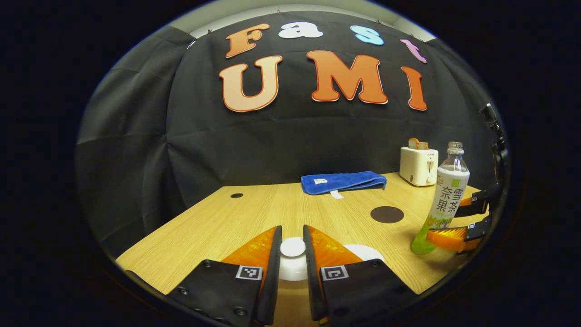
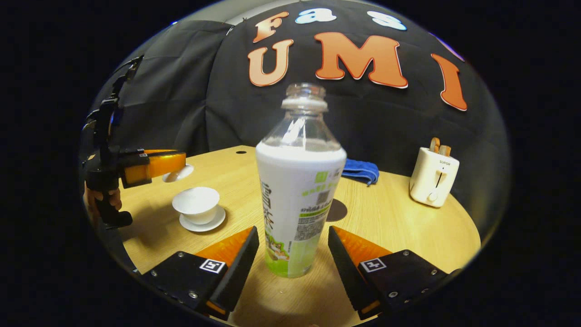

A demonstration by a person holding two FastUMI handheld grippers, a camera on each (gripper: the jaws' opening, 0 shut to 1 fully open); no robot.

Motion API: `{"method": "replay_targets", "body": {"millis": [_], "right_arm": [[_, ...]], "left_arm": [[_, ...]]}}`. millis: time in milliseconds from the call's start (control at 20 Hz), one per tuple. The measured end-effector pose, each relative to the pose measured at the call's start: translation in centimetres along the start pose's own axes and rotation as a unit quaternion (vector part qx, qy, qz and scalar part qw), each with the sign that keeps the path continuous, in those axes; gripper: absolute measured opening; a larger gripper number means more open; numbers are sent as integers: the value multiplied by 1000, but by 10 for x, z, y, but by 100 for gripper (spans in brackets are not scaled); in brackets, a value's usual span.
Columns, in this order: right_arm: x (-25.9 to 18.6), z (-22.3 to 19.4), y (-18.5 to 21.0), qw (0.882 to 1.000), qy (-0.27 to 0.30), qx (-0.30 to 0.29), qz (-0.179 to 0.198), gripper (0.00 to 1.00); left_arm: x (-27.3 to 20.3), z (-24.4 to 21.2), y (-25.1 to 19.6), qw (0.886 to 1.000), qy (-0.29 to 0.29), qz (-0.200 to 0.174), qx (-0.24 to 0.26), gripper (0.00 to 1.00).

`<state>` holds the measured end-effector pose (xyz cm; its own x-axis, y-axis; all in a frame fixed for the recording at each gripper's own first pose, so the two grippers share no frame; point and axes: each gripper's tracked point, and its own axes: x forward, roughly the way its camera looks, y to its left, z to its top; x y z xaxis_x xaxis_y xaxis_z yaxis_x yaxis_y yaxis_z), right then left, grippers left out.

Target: Open the teacup lid with one hand, grasp the water bottle and pour water into the teacup with the other hand; after pouring, place the water bottle on the coaster and then close the teacup lid.

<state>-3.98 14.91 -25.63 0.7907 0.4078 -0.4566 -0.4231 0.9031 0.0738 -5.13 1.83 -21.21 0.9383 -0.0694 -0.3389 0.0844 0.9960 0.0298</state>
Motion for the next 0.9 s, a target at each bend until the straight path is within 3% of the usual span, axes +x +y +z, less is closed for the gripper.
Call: {"method": "replay_targets", "body": {"millis": [150, 250, 450, 600, 800, 900], "right_arm": [[6, 2, 1, 1000, 3, 8, -9, 70], [4, 7, 0, 1000, 2, 0, -14, 67], [2, 33, -14, 993, -11, -102, -55, 67], [1, 52, -31, 969, -8, -227, -94, 67], [5, 66, -36, 945, -9, -310, -106, 67], [9, 70, -37, 925, -5, -363, -115, 65]], "left_arm": [[-3, -4, 14, 1000, 1, 9, -5, 33], [-2, -4, 21, 1000, 0, 12, -7, 31], [-6, -4, 37, 1000, -2, 23, -4, 31], [-13, -5, 56, 999, -2, 38, -8, 33], [-19, -5, 69, 999, -4, 49, -9, 33], [-21, -4, 76, 998, -6, 54, -10, 33]]}}
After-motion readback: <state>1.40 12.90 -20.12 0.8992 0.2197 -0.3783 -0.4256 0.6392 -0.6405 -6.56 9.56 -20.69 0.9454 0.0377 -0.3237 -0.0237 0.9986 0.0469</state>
